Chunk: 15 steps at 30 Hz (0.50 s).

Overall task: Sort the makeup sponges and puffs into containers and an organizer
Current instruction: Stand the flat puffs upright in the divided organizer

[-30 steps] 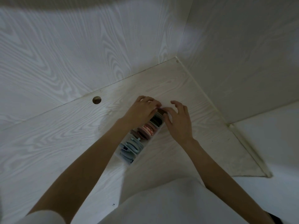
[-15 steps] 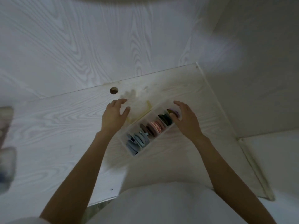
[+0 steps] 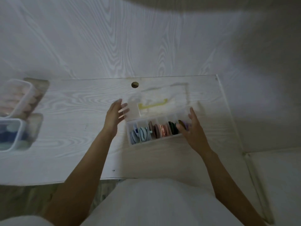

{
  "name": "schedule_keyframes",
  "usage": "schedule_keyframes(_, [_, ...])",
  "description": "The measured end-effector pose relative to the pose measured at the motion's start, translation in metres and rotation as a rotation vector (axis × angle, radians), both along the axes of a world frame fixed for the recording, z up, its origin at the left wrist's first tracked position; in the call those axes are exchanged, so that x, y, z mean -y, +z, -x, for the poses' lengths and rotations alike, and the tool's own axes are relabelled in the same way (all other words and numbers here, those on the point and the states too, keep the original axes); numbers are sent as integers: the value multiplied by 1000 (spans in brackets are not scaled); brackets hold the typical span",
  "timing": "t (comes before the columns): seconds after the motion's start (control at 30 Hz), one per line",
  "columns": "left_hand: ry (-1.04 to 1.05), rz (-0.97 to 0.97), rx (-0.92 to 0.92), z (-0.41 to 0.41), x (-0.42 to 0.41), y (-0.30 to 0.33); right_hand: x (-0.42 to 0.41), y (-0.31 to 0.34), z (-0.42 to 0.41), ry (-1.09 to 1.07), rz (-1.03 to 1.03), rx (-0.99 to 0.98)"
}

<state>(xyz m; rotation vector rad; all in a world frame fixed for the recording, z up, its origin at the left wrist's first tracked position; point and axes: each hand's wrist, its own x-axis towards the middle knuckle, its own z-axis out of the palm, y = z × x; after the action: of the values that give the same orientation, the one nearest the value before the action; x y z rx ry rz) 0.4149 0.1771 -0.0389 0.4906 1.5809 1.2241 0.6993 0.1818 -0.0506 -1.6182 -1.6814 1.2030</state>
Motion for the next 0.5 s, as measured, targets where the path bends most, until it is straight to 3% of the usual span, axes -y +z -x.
schedule_keyframes(0.07, [23, -76, 7, -1, 4, 15, 5, 5, -2, -88, -9, -120])
schedule_keyframes(0.17, [-52, -114, -125, -3, 15, 31, 10, 12, -9, -150, -241, -50])
schedule_keyframes(0.33, [-542, -90, -702, -20, 41, 24, 6, 16, -15, -17, -471, 208])
schedule_keyframes(0.5, [-903, -53, -1173, -35, 55, -7, 10, -4, -19, 273, -321, 507])
